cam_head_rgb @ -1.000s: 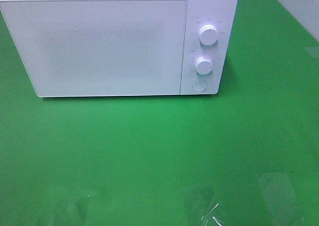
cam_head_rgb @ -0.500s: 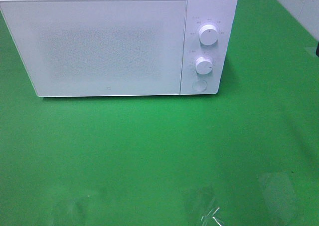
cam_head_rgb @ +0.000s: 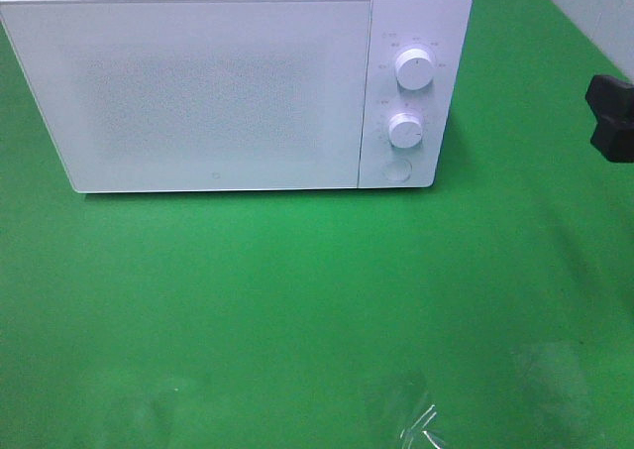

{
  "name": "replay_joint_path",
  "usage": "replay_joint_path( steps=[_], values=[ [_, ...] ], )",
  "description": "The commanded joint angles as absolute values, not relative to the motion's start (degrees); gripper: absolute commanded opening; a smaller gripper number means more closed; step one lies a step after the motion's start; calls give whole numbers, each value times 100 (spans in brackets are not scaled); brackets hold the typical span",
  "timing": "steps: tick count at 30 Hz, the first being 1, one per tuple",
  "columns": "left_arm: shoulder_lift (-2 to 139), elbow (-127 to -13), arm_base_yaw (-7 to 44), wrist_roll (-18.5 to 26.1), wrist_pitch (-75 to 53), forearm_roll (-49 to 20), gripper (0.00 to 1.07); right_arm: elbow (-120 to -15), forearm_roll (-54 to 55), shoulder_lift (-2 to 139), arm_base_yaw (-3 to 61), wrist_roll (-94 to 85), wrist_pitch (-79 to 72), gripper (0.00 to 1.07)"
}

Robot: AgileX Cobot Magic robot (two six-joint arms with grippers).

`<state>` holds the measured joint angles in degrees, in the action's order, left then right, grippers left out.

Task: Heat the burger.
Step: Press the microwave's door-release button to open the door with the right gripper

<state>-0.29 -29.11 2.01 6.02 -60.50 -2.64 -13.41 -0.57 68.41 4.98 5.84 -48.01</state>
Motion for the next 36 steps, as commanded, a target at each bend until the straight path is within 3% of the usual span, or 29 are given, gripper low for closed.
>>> replay_joint_path(
  steps=[1, 7, 9, 12, 22, 36],
  values=[
    [-143, -2882, 183, 596, -5976, -258, 100, -1289, 258, 7196, 653, 315, -5351, 76],
    [-143, -2882, 183, 596, -5976, -258, 100, -1272, 1346, 8090, 1553, -550, -6217, 76],
    [-143, -2882, 183, 596, -5976, -258, 100, -1278, 1879, 8703, 2263, -596, -6784, 76],
    [-143, -2882, 183, 596, -5976, -258, 100, -1278, 1994, 8806, 2401, -596, -6904, 76],
    [-143, -2882, 183, 596, -5976, -258, 100, -1684, 3518, 9809, 4091, -642, -7328, 76],
    [-143, -2882, 183, 596, -5976, -258, 100, -2120, 3570, 10073, 4297, -361, -7151, 76]
  ],
)
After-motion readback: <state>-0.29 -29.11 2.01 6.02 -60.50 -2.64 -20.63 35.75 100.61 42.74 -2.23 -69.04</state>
